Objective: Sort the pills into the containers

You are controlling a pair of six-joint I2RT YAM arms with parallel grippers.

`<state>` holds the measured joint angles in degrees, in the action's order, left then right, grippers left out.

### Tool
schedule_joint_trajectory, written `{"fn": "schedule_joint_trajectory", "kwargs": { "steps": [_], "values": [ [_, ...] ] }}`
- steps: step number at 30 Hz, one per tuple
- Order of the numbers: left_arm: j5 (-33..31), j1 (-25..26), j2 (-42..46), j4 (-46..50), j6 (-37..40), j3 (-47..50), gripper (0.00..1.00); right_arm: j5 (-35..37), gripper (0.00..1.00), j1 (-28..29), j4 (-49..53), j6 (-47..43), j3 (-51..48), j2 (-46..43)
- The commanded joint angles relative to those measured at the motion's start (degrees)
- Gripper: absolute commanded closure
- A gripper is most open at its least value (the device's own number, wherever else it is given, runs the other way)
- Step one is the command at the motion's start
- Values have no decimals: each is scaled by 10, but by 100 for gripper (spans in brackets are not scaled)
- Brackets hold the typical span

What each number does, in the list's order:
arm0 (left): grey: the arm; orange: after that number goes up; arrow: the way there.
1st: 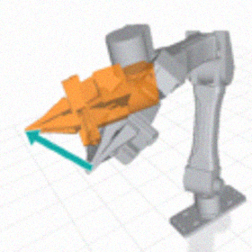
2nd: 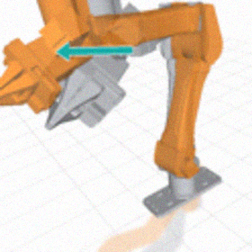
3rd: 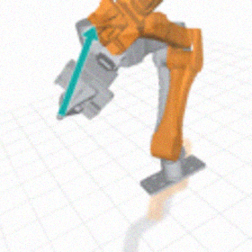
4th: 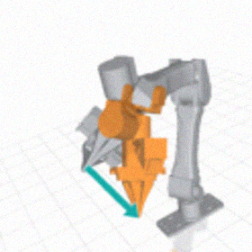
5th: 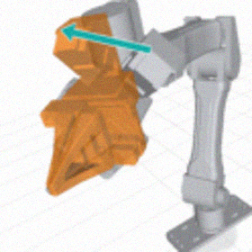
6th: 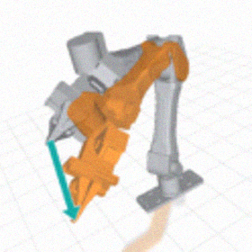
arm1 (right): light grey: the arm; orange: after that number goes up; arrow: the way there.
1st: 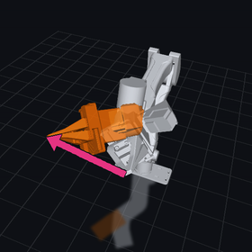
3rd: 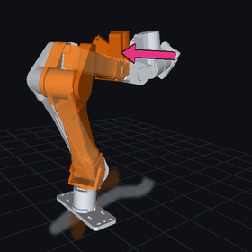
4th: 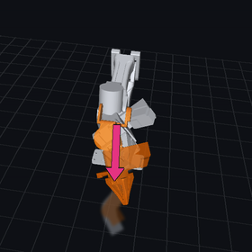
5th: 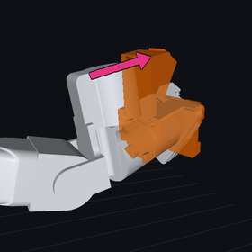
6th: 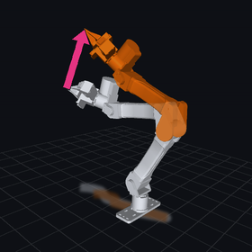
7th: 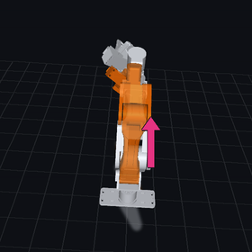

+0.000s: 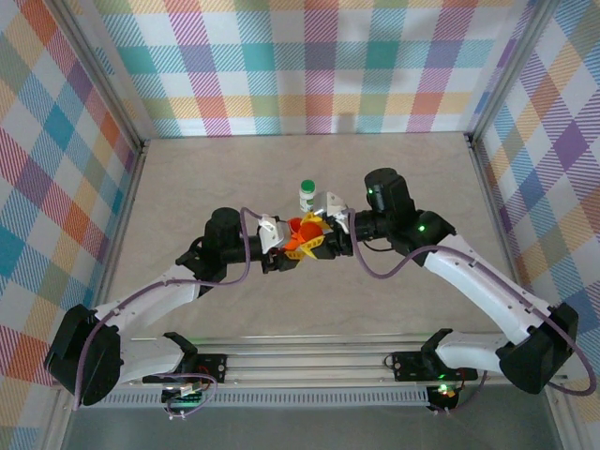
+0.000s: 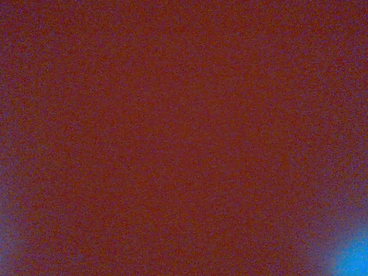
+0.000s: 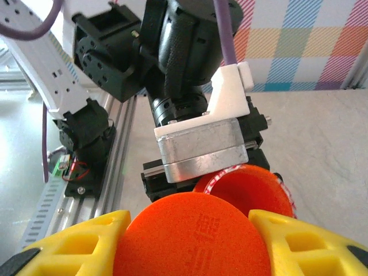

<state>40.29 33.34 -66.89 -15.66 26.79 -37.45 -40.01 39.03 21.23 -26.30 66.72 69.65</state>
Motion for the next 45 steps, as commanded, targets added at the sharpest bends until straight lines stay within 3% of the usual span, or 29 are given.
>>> {"fn": "schedule_joint_trajectory", "kwargs": {
  "steps": [1, 21, 25, 28, 36, 45],
  "values": [
    [52, 7, 19, 37, 29, -27, 95, 14, 100, 4, 52, -58, 23, 8],
    [58, 34, 41, 101, 55, -67, 87, 3, 100, 14, 80, -77, 32, 44],
    [24, 34, 71, 59, 36, -51, 86, 28, 100, 14, 79, -67, 24, 49],
    [5, 34, 100, 27, 28, -33, 77, 54, 100, 13, 81, -61, 17, 57],
    [-10, 34, 122, 7, 16, -27, 71, 53, 100, 8, 55, -38, 0, 61],
    [20, 34, 73, 48, 31, -55, 70, -6, 100, 3, 29, -58, 22, 30]
  ]
}}
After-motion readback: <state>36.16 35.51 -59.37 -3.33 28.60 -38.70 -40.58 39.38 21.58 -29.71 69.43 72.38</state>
